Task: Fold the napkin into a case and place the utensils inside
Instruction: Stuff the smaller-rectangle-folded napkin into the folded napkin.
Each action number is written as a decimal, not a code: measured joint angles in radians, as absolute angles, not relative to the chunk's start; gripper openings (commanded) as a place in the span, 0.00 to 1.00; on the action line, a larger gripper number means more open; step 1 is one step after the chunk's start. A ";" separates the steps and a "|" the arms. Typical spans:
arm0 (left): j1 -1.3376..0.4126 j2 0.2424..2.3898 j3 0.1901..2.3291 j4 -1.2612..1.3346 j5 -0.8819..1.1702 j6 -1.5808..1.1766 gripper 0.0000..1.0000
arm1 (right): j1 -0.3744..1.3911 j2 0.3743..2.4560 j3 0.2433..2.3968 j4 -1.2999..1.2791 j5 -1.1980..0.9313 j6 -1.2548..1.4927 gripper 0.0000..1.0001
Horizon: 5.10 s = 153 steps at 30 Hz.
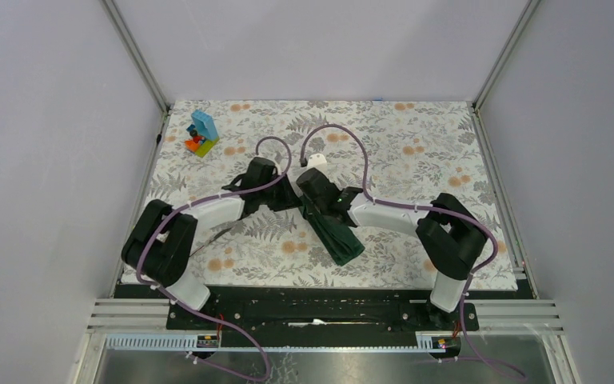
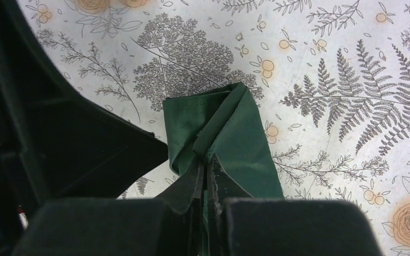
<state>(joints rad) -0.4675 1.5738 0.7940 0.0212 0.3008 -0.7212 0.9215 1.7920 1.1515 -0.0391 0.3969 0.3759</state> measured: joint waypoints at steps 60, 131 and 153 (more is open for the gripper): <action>-0.709 1.810 1.049 -0.145 -0.181 -0.566 0.00 | 0.821 1.775 1.064 0.031 0.218 0.493 0.00; -0.568 1.605 0.739 0.179 0.154 -0.675 0.00 | 0.603 1.901 0.927 0.466 -0.441 0.683 0.03; -0.568 1.571 0.691 0.236 0.141 -0.731 0.00 | 0.591 1.951 0.812 0.684 -0.525 0.897 0.45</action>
